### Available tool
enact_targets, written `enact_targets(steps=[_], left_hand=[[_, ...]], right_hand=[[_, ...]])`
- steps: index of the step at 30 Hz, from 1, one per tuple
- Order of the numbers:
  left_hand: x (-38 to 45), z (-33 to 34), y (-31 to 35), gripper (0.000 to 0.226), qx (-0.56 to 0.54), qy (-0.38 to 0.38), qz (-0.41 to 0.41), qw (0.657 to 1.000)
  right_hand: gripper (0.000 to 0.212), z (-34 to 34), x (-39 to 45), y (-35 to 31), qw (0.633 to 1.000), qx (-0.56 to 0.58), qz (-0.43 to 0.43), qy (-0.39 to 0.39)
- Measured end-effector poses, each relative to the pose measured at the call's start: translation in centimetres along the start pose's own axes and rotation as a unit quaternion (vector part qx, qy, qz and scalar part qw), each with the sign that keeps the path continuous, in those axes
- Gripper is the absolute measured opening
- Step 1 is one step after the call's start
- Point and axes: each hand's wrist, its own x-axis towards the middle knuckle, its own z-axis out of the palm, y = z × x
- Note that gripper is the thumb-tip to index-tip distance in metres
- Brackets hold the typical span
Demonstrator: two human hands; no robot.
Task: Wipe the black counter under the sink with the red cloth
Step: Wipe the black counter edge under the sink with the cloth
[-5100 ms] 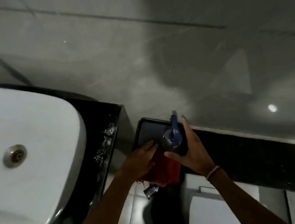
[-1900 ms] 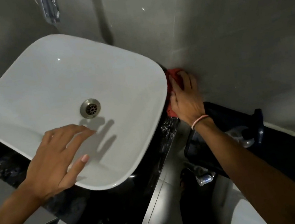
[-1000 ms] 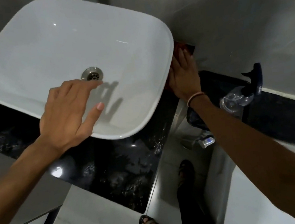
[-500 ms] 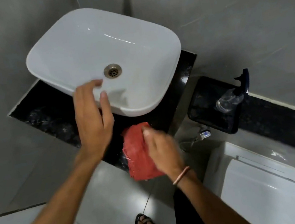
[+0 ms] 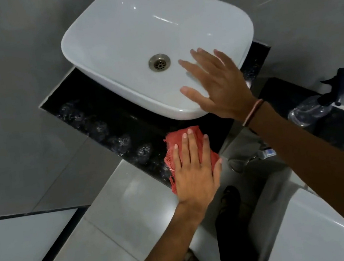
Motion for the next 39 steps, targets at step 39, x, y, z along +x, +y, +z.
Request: enact_targets(steps=[39], left_hand=[[3.9, -0.8, -6.4, 0.067, -0.027, 0.037, 0.004, 0.999]], right_hand=[[0.074, -0.3, 2.0, 0.9, 0.972, 0.075, -0.088, -0.206]])
